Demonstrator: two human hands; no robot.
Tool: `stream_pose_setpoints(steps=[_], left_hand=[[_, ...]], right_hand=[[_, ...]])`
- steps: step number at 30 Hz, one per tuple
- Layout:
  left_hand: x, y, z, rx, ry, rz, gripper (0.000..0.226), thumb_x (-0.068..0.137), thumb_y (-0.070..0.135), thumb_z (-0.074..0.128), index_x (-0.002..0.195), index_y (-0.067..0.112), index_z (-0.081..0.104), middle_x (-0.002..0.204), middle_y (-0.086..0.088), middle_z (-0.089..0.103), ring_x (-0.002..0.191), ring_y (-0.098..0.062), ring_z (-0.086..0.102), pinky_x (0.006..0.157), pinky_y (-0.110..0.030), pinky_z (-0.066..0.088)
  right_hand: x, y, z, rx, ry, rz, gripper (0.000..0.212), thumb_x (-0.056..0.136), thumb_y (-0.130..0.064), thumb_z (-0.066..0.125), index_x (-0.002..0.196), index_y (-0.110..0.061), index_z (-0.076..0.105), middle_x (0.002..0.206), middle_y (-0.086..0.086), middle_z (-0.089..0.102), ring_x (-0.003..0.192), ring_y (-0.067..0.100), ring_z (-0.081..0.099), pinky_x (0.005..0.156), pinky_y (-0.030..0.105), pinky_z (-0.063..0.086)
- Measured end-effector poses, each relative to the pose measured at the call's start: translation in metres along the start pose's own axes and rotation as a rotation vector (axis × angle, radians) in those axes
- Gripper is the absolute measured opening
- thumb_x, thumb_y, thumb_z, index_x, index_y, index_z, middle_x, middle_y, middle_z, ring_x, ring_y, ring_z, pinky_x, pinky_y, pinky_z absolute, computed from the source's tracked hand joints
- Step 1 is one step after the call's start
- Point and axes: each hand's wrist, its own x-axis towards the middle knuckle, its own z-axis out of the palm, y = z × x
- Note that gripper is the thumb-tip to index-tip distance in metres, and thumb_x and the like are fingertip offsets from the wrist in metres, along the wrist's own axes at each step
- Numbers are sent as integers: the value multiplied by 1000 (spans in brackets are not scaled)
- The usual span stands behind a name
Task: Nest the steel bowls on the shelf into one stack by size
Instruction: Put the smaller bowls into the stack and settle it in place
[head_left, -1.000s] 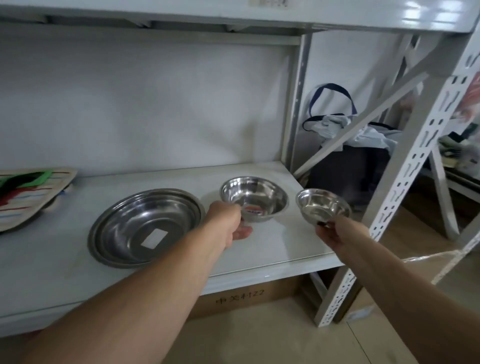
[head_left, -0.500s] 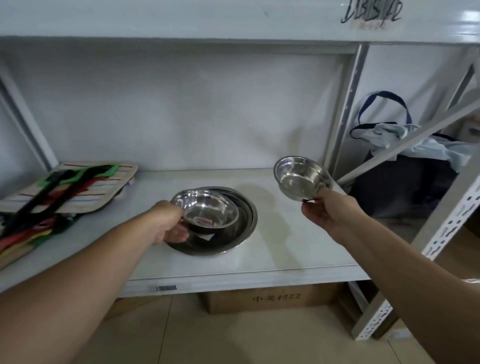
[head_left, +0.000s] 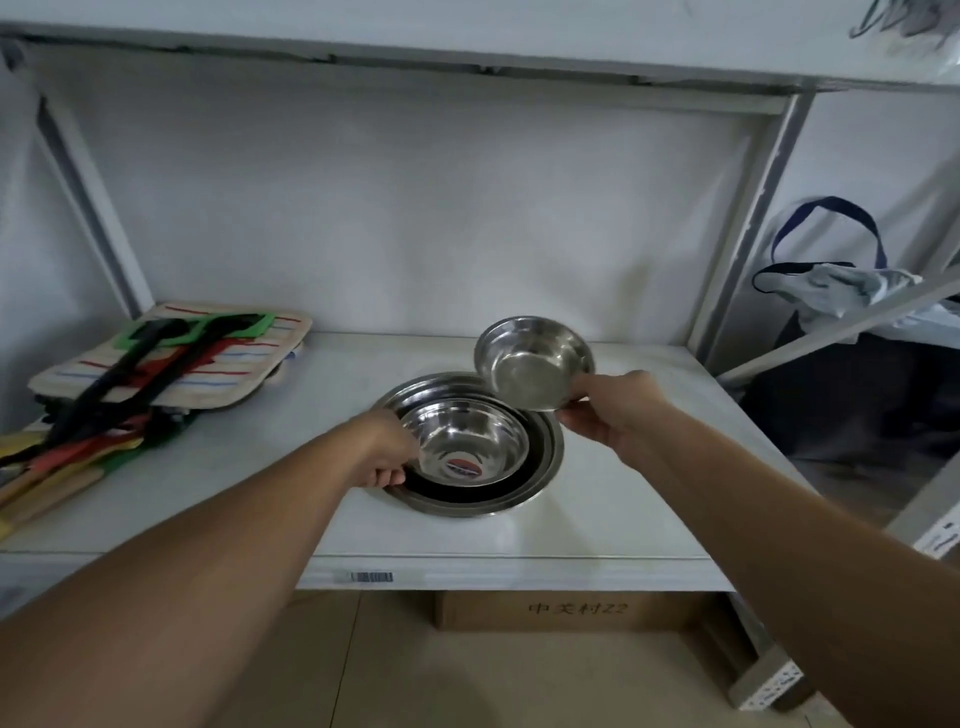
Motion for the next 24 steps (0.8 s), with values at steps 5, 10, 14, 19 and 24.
stream_pose_setpoints(steps=[5, 10, 14, 19, 24], left_hand=[[10, -17, -7, -43, 210, 92, 22, 83, 7, 54, 73, -3, 71, 68, -18, 75, 45, -22, 54, 47, -25, 42], [18, -28, -13, -32, 350, 134, 19, 82, 12, 54, 83, 2, 70, 75, -16, 74, 55, -28, 60, 50, -26, 45], [25, -34, -19, 3, 431, 128, 23, 83, 21, 56, 88, 2, 69, 83, -16, 73, 61, -29, 60, 48, -23, 42], [30, -34, -21, 17, 429, 133, 24, 85, 25, 56, 87, 3, 67, 81, -15, 70, 67, -32, 66, 51, -25, 43], [33, -31, -30, 83, 454, 142, 31, 80, 35, 61, 92, 8, 68, 87, -12, 70, 79, -31, 69, 57, -26, 45]], right_hand=[[11, 18, 53, -236, -50, 72, 26, 75, 9, 75, 101, 11, 69, 76, 21, 70, 43, 24, 68, 49, 33, 63], [19, 34, 72, -383, -39, 98, 33, 76, 10, 73, 108, 2, 66, 109, 23, 70, 59, 30, 74, 54, 36, 64], [17, 39, 79, -474, -60, 101, 32, 78, 10, 69, 108, 0, 66, 106, 24, 69, 57, 33, 76, 60, 43, 66], [12, 37, 83, -655, -34, 48, 13, 83, 0, 66, 96, -1, 66, 68, 14, 71, 57, 27, 77, 64, 38, 66], [10, 18, 71, -1043, 21, -212, 6, 77, -12, 58, 72, -9, 60, 61, 6, 69, 52, 20, 67, 53, 25, 54]])
